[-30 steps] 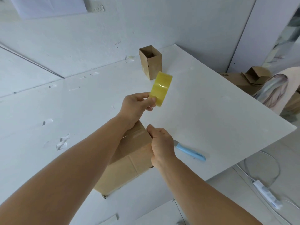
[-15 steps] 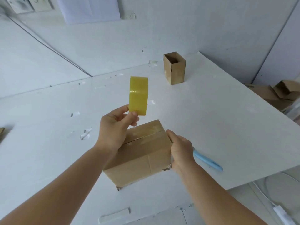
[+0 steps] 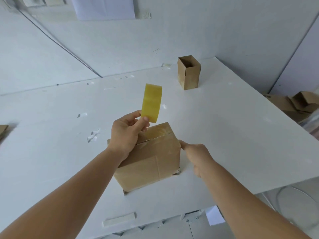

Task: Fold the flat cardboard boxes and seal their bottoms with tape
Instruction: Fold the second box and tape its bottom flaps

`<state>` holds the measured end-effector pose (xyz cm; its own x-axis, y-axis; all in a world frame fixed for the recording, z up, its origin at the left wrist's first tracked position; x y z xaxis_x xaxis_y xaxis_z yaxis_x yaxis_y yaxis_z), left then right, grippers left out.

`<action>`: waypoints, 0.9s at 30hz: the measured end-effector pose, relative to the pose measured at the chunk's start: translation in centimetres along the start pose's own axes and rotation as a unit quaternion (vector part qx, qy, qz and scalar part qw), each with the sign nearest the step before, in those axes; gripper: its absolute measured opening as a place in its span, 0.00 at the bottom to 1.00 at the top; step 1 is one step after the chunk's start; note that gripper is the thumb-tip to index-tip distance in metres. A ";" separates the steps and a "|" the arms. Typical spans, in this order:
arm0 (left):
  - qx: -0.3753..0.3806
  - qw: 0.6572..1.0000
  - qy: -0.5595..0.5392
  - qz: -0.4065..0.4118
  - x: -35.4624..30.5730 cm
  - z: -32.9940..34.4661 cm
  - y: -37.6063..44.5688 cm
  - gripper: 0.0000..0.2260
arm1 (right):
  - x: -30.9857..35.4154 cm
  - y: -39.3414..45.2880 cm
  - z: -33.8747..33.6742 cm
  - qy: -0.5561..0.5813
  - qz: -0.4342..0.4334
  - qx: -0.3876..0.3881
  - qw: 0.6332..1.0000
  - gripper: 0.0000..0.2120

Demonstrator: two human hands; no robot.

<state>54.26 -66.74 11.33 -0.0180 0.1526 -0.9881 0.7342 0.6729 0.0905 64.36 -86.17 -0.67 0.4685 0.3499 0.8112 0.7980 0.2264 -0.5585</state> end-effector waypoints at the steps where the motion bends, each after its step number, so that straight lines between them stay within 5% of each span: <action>1: 0.002 1.000 0.001 0.003 0.0 0.0 0.0 0.06 | 0.4 -0.2 -0.2 0.006 -0.019 0.002 1.000 0.13; 5: 0.006 1.000 -0.004 0.007 0.0 0.0 -0.1 0.06 | 3.9 -1.7 1.0 0.111 -0.135 0.076 0.982 0.11; 8: 0.007 1.000 -0.012 0.009 -0.1 0.1 -0.1 0.07 | 4.2 -3.4 3.2 0.034 -0.183 0.149 0.971 0.21; 15: 0.009 1.000 -0.019 0.002 -0.2 0.2 -0.1 0.05 | 1.2 -2.4 3.9 -0.052 -0.144 0.150 0.977 0.27; 21: -0.004 0.998 -0.064 -0.019 -0.1 -0.6 -0.4 0.05 | 3.6 -3.0 3.6 -0.033 -0.214 0.046 0.975 0.23; 27: -0.031 0.983 -0.166 -0.073 1.0 -2.0 -1.5 0.06 | 7.5 -0.5 5.4 -0.057 -0.193 0.110 0.973 0.19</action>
<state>51.78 -66.14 10.42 0.1107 -0.1863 -0.9762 0.6976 0.7142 -0.0572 65.40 -78.77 4.76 0.0942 0.2961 0.9505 0.7993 0.5466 -0.2495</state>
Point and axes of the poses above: each hand's wrist, its own y-axis towards the middle knuckle, its own z-axis out of the palm, x = y × z, the point moved 9 cm from there along y, towards the middle knuckle, and after that the axes turned 1 degree about z, right-handed, at the moved point
